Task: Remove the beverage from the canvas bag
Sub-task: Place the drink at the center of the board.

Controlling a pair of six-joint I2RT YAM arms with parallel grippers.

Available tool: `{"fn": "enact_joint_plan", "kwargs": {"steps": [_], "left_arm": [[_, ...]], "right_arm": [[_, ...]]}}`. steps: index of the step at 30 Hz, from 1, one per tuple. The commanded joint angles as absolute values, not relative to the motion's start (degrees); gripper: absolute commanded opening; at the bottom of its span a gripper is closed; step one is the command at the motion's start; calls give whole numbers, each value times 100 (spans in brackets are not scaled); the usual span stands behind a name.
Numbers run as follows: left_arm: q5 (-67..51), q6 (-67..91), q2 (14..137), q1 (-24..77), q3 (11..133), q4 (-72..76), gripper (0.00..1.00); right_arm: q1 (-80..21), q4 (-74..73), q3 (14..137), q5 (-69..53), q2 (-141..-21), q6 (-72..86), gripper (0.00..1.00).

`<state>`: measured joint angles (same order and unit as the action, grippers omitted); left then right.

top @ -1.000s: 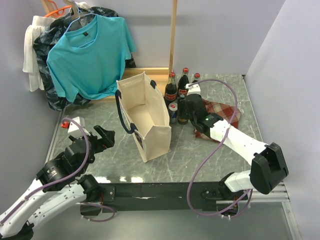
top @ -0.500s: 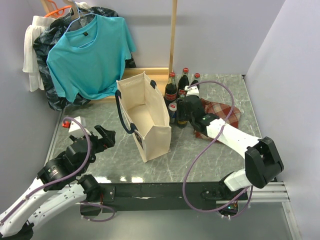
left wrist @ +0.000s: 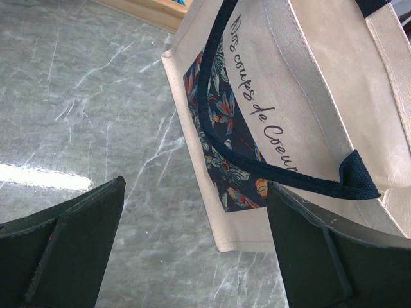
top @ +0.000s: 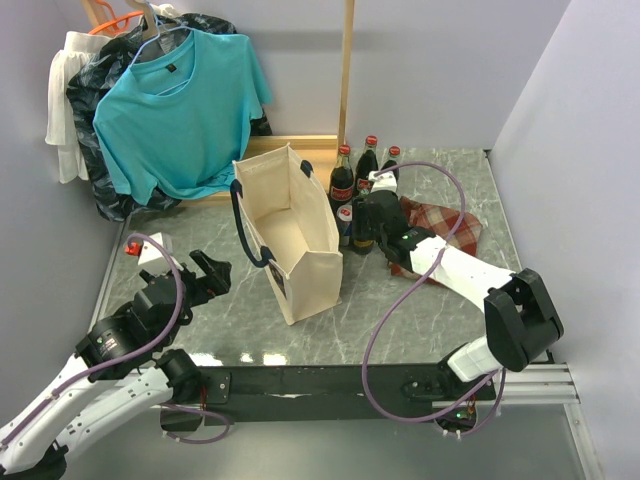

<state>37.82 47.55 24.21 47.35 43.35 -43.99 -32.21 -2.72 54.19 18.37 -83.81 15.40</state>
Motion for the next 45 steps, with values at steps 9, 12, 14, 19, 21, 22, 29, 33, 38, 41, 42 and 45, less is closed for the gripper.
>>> {"fn": "enact_joint_plan", "kwargs": {"steps": [9, 12, 14, 19, 21, 22, 29, 33, 38, 41, 42, 45], "left_arm": [[3876, 4790, 2496, 4764, 4359, -4298, 96], [3876, 4790, 2479, 4764, 4359, -4298, 96], [3885, 4790, 2479, 4764, 4359, -4298, 96], [3876, 4790, 2443, 4755, 4351, -4280, 96], [3867, 4781, 2452, 4755, 4359, -4289, 96], [3867, 4781, 2452, 4755, 4359, -4289, 96], [3850, 4772, 2443, 4755, 4359, -4280, 96], [3850, 4772, 2426, 4764, 4351, -4263, 96], [3850, 4772, 2443, 4764, 4350, -4271, 96], [3841, 4764, 2452, 4755, 4351, -4271, 96], [3841, 4764, 2461, 4764, 4351, -4263, 96], [3841, 4764, 2461, 4764, 4351, -4263, 96]], "right_arm": [[-3182, 62, 5625, 2004, -8437, 1564, 4], [-3173, 44, 5651, 1995, -8464, 1564, 7], [-3182, 44, 5625, 1995, -8455, 1582, 10], [-3182, 44, 5590, 1978, -8411, 1608, 16], [-3182, 44, 5572, 1995, -8394, 1600, 18], [-3182, 44, 5546, 2004, -8376, 1600, 18], [-3182, -69, 5484, 2057, -8227, 1591, 21], [-3182, -140, 5493, 2048, -8148, 1600, 22], [-3182, -194, 5406, 2065, -7964, 1600, 18], [-3182, -202, 5370, 2057, -7928, 1565, 4], [-3182, -228, 5396, 2057, -7928, 1556, 4], [-3182, -263, 5440, 2074, -7954, 1547, 4]]}}
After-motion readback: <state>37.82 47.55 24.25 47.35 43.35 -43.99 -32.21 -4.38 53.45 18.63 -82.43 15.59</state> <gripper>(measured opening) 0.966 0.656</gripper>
